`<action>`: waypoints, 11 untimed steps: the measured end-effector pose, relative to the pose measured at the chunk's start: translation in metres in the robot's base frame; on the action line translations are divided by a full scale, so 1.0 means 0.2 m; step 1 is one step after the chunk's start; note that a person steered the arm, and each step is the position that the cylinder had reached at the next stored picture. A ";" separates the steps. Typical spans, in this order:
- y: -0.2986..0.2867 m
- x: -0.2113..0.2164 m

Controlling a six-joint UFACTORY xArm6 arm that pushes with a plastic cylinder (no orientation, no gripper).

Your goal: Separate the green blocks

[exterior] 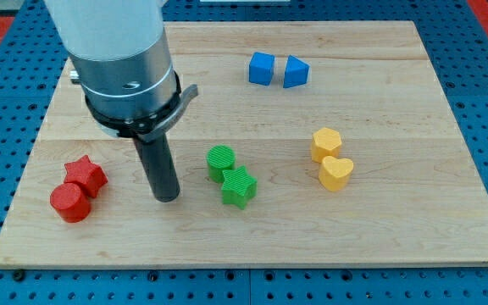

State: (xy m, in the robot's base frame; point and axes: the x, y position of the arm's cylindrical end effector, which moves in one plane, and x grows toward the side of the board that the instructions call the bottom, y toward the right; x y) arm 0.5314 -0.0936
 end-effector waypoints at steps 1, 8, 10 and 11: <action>0.09 0.00; 0.76 0.00; 0.08 -0.49; -0.07 -0.57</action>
State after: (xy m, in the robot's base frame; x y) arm 0.4182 -0.1069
